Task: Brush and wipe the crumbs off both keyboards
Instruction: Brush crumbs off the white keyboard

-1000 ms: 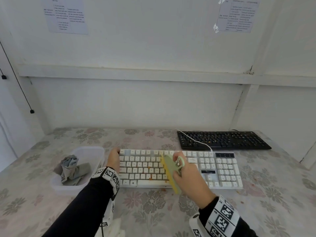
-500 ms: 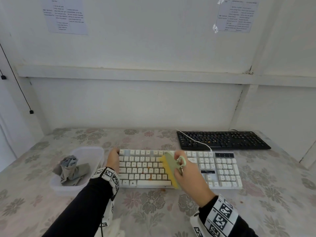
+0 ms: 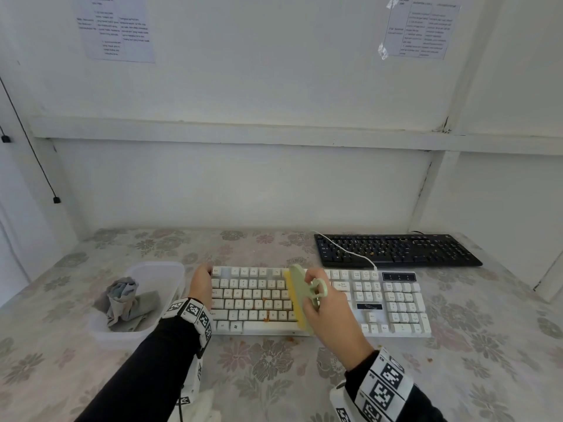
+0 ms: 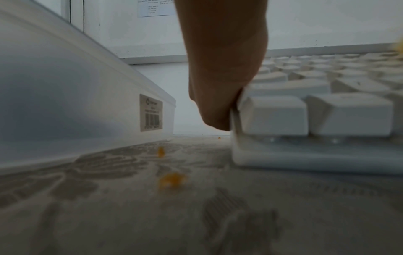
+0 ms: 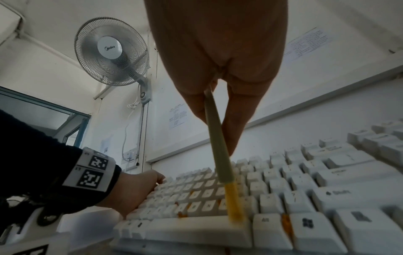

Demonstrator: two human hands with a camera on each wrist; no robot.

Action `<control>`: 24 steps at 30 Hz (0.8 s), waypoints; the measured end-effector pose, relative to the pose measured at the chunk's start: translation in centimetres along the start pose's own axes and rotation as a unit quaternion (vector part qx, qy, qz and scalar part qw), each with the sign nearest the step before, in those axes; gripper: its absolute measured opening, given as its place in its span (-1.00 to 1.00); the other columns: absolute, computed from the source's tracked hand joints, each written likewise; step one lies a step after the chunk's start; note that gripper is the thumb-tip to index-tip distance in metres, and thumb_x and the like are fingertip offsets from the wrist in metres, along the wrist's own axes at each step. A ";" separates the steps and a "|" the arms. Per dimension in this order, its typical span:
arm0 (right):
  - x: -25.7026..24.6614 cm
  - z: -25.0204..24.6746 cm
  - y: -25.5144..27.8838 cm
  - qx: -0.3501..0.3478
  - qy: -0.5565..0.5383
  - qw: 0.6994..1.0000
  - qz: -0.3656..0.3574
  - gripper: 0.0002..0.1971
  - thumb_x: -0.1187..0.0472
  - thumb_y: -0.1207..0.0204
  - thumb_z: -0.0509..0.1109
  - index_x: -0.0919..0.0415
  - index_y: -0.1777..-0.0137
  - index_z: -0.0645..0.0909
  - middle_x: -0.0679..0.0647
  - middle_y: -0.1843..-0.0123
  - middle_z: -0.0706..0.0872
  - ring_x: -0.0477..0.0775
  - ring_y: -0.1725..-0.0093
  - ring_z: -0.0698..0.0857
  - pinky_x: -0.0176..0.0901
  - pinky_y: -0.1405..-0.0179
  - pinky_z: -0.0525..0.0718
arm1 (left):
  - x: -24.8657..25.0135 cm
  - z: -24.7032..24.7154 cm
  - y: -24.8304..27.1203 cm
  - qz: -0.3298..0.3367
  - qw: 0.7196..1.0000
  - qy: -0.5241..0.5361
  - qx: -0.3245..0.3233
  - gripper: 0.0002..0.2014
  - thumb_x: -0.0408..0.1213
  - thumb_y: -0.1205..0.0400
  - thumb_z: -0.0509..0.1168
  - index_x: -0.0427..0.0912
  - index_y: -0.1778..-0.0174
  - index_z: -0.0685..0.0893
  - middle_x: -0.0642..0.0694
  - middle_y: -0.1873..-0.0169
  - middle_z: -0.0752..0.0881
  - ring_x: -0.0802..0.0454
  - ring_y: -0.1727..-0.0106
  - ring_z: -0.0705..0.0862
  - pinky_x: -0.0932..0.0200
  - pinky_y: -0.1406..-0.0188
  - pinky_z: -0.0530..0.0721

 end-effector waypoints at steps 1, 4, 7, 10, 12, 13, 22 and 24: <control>0.1 0.0 0.2 -0.021 0.012 1.000 0.009 -0.66 0.39 -0.55 0.20 -0.10 -0.02 0.24 -0.07 0.46 0.42 -0.12 0.60 0.36 -0.35 0.62 0.39 | 0.0 0.0 -0.1 0.000 1.000 0.002 0.001 -0.62 -0.22 -0.64 -0.02 -0.12 0.52 0.42 -0.06 0.76 0.52 0.02 0.76 0.52 0.31 0.64 0.52; 0.1 -0.7 0.4 -0.036 0.020 0.999 0.025 -0.66 0.40 -0.53 0.18 -0.10 -0.03 0.24 -0.06 0.49 0.40 -0.14 0.59 0.32 -0.33 0.64 0.40 | -0.1 0.0 0.0 -0.002 1.000 0.002 -0.002 -0.61 -0.20 -0.64 -0.01 -0.12 0.53 0.44 -0.07 0.75 0.54 0.01 0.75 0.52 0.31 0.65 0.53; -0.6 -1.5 -0.2 0.021 0.004 1.000 -0.011 -0.65 0.40 -0.54 0.22 -0.13 -0.01 0.27 -0.07 0.46 0.44 -0.10 0.59 0.42 -0.38 0.62 0.40 | -0.1 0.0 0.1 -0.002 1.000 0.002 -0.004 -0.61 -0.20 -0.64 -0.01 -0.11 0.54 0.42 -0.06 0.77 0.52 0.02 0.77 0.51 0.33 0.67 0.52; -1.1 -1.0 -0.7 0.060 -0.028 0.997 -0.046 -0.63 0.40 -0.54 0.26 -0.15 0.04 0.27 -0.14 0.49 0.39 -0.24 0.46 0.54 -0.44 0.60 0.36 | 0.0 0.0 0.2 0.001 1.000 0.001 -0.001 -0.61 -0.21 -0.64 -0.01 -0.11 0.55 0.40 -0.06 0.78 0.51 0.03 0.78 0.49 0.33 0.67 0.50; -1.0 -0.2 -0.8 0.050 -0.043 0.997 -0.039 -0.62 0.38 -0.56 0.27 -0.18 0.06 0.26 -0.15 0.48 0.40 -0.26 0.46 0.55 -0.46 0.60 0.36 | 0.1 0.0 0.2 0.000 1.000 0.001 0.000 -0.62 -0.21 -0.63 0.00 -0.10 0.54 0.39 -0.05 0.78 0.50 0.03 0.77 0.49 0.32 0.64 0.50; -0.8 0.1 -0.8 0.040 -0.044 0.998 -0.032 -0.61 0.37 -0.56 0.26 -0.20 0.06 0.24 -0.14 0.47 0.42 -0.25 0.48 0.55 -0.46 0.61 0.37 | 0.0 0.0 0.2 -0.002 1.000 0.001 0.001 -0.62 -0.21 -0.63 0.00 -0.10 0.54 0.39 -0.05 0.77 0.51 0.02 0.77 0.50 0.32 0.64 0.50; -0.1 -0.3 -0.2 -0.028 -0.002 1.000 0.015 -0.75 0.34 -0.55 0.21 -0.05 0.00 0.29 -0.03 0.45 0.47 -0.13 0.54 0.40 -0.33 0.60 0.39 | -0.1 -0.1 -0.1 -0.001 1.000 -0.001 0.006 -0.63 -0.20 -0.63 0.01 -0.11 0.51 0.44 -0.07 0.73 0.54 0.01 0.73 0.53 0.28 0.59 0.53; -0.4 -1.2 -0.6 0.023 -0.012 1.000 0.003 -0.73 0.35 -0.56 0.23 -0.06 0.00 0.30 -0.01 0.43 0.51 -0.14 0.56 0.43 -0.33 0.60 0.41 | -0.1 -0.1 0.0 -0.002 1.000 -0.003 0.007 -0.63 -0.19 -0.63 0.01 -0.11 0.52 0.44 -0.07 0.73 0.54 0.00 0.73 0.54 0.29 0.61 0.54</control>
Point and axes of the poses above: each hand's wrist, its own y-axis away from the middle knuckle, its own z-axis out of the palm, x = y × z, the point moved 7 cm from there along -y, towards the middle knuckle
